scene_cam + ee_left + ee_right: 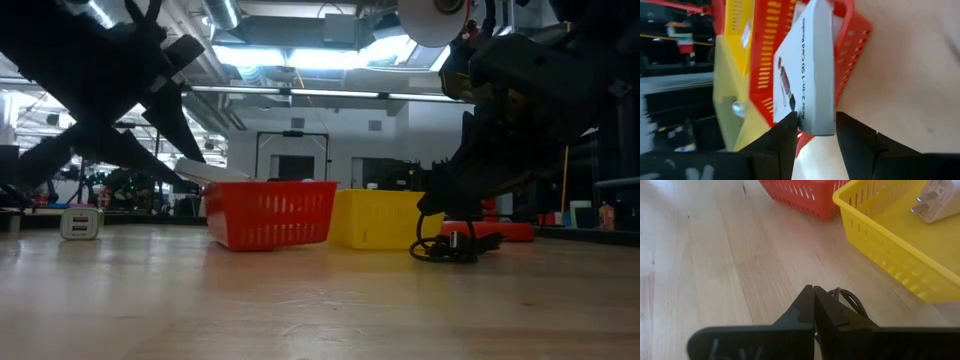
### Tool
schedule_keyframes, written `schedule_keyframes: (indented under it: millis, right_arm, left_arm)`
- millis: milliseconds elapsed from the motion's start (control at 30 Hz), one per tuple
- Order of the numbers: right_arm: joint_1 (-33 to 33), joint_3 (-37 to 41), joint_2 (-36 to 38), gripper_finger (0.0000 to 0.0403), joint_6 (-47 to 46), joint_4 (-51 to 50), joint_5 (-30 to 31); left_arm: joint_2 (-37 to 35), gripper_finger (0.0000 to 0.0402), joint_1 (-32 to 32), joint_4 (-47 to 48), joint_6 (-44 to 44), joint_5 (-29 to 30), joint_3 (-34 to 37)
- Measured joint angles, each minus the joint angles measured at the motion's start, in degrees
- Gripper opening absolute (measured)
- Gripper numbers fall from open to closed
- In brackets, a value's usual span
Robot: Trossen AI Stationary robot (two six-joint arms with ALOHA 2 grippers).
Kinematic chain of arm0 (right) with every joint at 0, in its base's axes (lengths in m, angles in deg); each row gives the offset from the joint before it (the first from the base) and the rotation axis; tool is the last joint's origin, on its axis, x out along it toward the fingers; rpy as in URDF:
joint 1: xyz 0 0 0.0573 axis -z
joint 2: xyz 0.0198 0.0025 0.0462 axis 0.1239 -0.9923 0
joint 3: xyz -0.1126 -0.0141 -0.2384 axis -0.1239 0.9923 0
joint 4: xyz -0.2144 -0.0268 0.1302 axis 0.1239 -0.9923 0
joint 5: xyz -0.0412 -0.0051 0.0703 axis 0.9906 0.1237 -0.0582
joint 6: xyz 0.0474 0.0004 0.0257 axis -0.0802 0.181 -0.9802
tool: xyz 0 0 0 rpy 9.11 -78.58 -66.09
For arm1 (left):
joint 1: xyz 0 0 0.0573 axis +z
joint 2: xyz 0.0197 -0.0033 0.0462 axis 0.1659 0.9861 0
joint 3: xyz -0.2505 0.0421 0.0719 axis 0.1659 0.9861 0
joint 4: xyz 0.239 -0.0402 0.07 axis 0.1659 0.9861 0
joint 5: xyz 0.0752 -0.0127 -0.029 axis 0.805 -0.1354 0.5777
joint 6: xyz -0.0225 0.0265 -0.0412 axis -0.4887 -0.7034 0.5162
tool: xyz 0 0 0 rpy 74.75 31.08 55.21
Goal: Pick and place items into bin
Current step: Put the white card reader box into the red bin
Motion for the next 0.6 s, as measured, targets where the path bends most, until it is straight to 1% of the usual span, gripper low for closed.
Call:
schedule_keyframes:
  millis: [100,267,367,467,600]
  right_arm:
    - [0.0,0.0,0.0,0.0,0.09,0.0,0.0]
    - [0.0,0.0,0.0,0.0,0.2,-0.01,0.0]
    - [0.0,0.0,0.0,0.0,0.88,-0.03,0.0]
    - [0.0,0.0,0.0,0.0,1.4,-0.03,0.0]
    - [0.0,0.0,0.0,0.0,1.49,-0.03,0.0]
  left_arm:
    - [0.75,0.013,0.03,0.09,-0.02,3.0,0.0]
    - [0.73,0.013,-0.13,0.04,-0.02,6.25,0.0]
    - [0.71,0.0127,-0.45,0.02,-0.51,6.89,0.0]
    - [0.71,0.0114,-1.0,0.0,-1.48,6.93,0.0]
    - [0.67,0.0083,-1.39,0.0,-1.53,6.82,0.0]
